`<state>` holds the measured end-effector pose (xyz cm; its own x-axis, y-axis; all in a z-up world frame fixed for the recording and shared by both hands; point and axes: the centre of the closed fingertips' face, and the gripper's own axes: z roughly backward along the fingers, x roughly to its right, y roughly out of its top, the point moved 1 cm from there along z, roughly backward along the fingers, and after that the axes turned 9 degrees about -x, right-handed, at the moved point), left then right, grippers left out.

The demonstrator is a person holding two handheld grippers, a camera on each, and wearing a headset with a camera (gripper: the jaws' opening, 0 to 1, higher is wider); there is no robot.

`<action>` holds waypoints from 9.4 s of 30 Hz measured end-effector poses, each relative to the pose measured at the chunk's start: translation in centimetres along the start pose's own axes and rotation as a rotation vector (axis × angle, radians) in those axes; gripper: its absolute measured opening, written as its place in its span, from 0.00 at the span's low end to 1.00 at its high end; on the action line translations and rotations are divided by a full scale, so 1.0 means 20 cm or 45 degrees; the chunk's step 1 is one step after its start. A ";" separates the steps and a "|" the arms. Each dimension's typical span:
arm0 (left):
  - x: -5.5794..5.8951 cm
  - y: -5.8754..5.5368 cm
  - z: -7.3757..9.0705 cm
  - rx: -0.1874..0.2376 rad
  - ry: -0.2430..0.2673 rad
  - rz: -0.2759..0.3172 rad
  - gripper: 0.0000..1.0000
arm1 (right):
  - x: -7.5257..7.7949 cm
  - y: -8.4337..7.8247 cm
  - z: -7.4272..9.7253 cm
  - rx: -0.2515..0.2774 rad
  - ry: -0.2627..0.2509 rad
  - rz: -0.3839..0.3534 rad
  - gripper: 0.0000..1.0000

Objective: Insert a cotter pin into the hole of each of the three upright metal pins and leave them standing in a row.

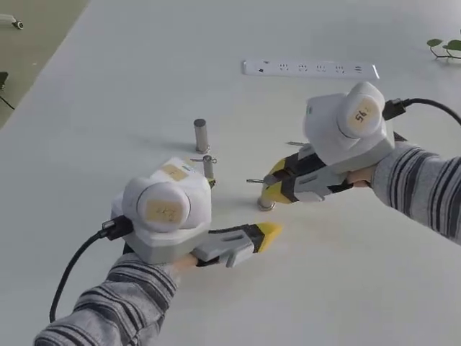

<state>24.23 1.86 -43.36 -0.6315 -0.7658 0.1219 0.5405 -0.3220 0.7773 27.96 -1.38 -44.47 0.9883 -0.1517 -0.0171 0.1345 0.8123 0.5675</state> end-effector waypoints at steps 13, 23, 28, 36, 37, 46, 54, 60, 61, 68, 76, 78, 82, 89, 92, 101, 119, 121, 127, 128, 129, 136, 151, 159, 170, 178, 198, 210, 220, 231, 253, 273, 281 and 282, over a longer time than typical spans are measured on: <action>-0.02 0.00 0.12 0.059 -0.006 0.024 0.89 | 0.08 0.04 0.01 -0.025 -0.024 0.032 0.08; -0.06 0.02 0.16 0.094 -0.011 0.044 0.99 | 0.10 0.05 -0.01 -0.034 -0.021 0.045 0.08; -0.07 0.03 0.18 0.100 0.003 0.035 0.99 | 0.11 0.05 -0.01 -0.039 -0.016 0.048 0.08; -0.06 0.02 0.20 0.099 -0.010 0.013 0.99 | 0.14 0.05 -0.02 -0.032 -0.006 0.048 0.08; -0.06 0.02 0.21 0.100 -0.011 0.011 0.99 | 0.14 0.05 -0.02 -0.032 -0.004 0.049 0.08; -0.08 0.03 0.23 0.108 0.019 0.044 0.98 | 0.15 0.05 -0.02 -0.032 0.009 0.071 0.08; -0.09 0.02 0.24 0.096 0.021 0.045 0.97 | 0.13 0.05 -0.02 -0.020 0.013 0.085 0.09; -0.08 -0.02 0.23 0.061 0.017 0.042 0.97 | 0.12 0.07 -0.01 0.008 0.011 0.114 0.18; -0.08 -0.02 0.23 0.063 0.016 0.046 0.97 | 0.12 0.07 0.00 0.016 0.016 0.110 0.19; -0.08 -0.01 0.24 0.077 0.019 0.045 0.97 | 0.15 0.18 0.04 0.140 0.010 -0.007 0.30; -0.09 -0.01 0.25 0.082 0.030 0.048 0.97 | 0.24 0.34 0.02 0.296 -0.053 -0.175 0.34; -0.09 -0.01 0.25 0.083 0.032 0.052 0.97 | 0.26 0.36 0.01 0.298 -0.073 -0.172 0.35; -0.09 -0.02 0.26 0.085 0.038 0.051 0.97 | 0.30 0.41 -0.02 0.336 -0.114 -0.186 0.36; -0.09 -0.04 0.27 0.077 0.039 0.062 0.97 | 0.35 0.50 -0.09 0.421 -0.145 -0.237 0.37; -0.09 -0.04 0.28 0.078 0.036 0.064 0.97 | 0.36 0.53 -0.13 0.439 -0.154 -0.247 0.35; -0.08 -0.05 0.27 0.075 0.032 0.040 0.97 | 0.39 0.54 -0.26 0.397 -0.171 -0.247 0.28; -0.08 -0.07 0.26 0.070 0.014 0.050 0.96 | 0.42 0.52 -0.32 0.362 -0.162 -0.325 0.09; -0.08 -0.07 0.27 0.069 0.015 0.051 0.96 | 0.42 0.52 -0.32 0.363 -0.163 -0.323 0.09; -0.09 -0.07 0.27 0.074 0.019 0.058 0.95 | 0.41 0.53 -0.32 0.346 -0.163 -0.296 0.09; -0.09 -0.07 0.27 0.075 0.019 0.061 0.95 | 0.41 0.52 -0.32 0.340 -0.164 -0.281 0.09; -0.10 -0.07 0.27 0.075 0.021 0.063 0.95 | 0.41 0.53 -0.32 0.331 -0.170 -0.261 0.08; -0.10 -0.07 0.27 0.073 0.023 0.070 0.95 | 0.43 0.51 -0.31 0.288 -0.189 -0.227 0.08; -0.07 -0.04 0.27 0.086 0.010 0.058 0.95 | 0.51 0.36 -0.10 0.266 -0.273 -0.281 0.08; -0.05 -0.02 0.28 0.097 -0.003 0.049 0.99 | 0.52 0.19 0.00 0.241 -0.329 -0.341 0.08; -0.04 -0.01 0.31 0.098 0.006 0.028 0.99 | 0.51 -0.01 0.15 0.191 -0.403 -0.351 0.08; -0.03 -0.01 0.33 0.102 0.016 0.025 0.99 | 0.41 -0.12 0.23 0.160 -0.433 -0.331 0.08; 0.03 -0.01 0.37 0.104 0.018 0.012 0.99 | 0.09 -0.17 0.20 0.166 -0.352 -0.340 0.08; 0.03 -0.01 0.39 0.107 0.030 0.012 0.98 | 0.02 -0.13 0.18 0.168 -0.318 -0.290 0.08; 0.04 -0.01 0.39 0.109 0.025 0.011 0.97 | -0.02 -0.11 0.15 0.187 -0.342 -0.383 0.08; 0.05 -0.02 0.37 0.094 0.014 0.005 0.97 | -0.04 -0.11 0.14 0.211 -0.345 -0.458 0.09; 0.05 -0.01 0.39 0.093 0.031 0.006 0.99 | -0.01 -0.13 0.27 0.242 -0.323 -0.566 0.20; 0.03 -0.02 0.36 0.087 0.031 0.011 0.99 | 0.30 -0.24 0.36 0.045 -0.318 -0.424 0.19; 0.00 -0.01 0.36 0.090 0.061 -0.003 0.98 | 0.42 -0.25 0.30 -0.061 -0.263 -0.368 0.18; 0.00 -0.01 0.36 0.090 0.062 -0.002 0.98 | 0.43 -0.25 0.29 -0.067 -0.261 -0.362 0.17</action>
<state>20.14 5.97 -39.04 -0.6035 -0.7920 0.0922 0.4980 -0.2840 0.8194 35.35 -10.06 -42.60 0.8765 -0.4814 0.0001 0.4111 0.7486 0.5202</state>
